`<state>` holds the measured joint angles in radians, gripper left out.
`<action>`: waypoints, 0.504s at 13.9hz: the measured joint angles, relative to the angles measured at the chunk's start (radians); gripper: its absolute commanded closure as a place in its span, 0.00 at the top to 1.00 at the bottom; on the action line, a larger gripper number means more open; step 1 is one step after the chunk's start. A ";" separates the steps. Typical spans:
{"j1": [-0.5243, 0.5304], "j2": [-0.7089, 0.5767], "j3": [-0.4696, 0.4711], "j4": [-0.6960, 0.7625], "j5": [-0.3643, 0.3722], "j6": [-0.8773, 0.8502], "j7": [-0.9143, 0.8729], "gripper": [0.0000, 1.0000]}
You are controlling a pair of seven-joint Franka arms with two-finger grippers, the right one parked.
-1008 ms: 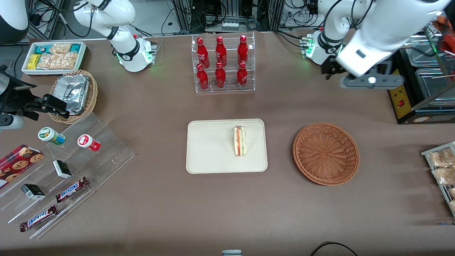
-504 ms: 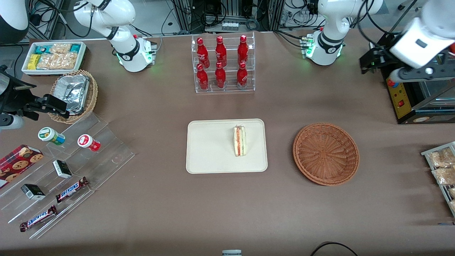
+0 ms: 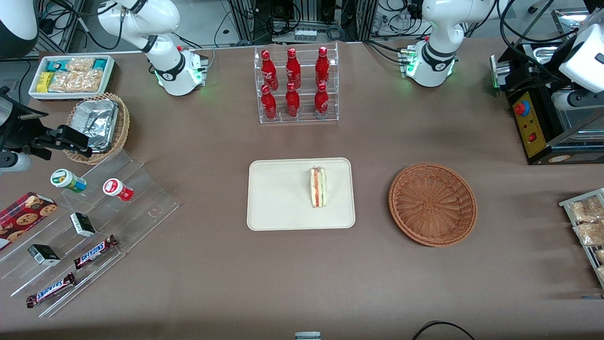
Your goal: Place sandwich from basket to tray
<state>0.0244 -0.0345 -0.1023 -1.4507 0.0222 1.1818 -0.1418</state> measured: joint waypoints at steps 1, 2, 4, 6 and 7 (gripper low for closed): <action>0.001 0.000 0.008 -0.011 0.000 0.000 0.001 1.00; 0.002 0.002 0.012 -0.021 0.000 0.001 0.003 1.00; 0.003 0.009 0.012 -0.031 0.000 0.003 0.005 1.00; 0.002 0.017 0.010 -0.033 0.000 0.005 0.007 1.00; 0.002 0.022 0.009 -0.033 0.000 0.010 0.008 1.00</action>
<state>0.0264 -0.0123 -0.0932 -1.4839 0.0222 1.1914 -0.1342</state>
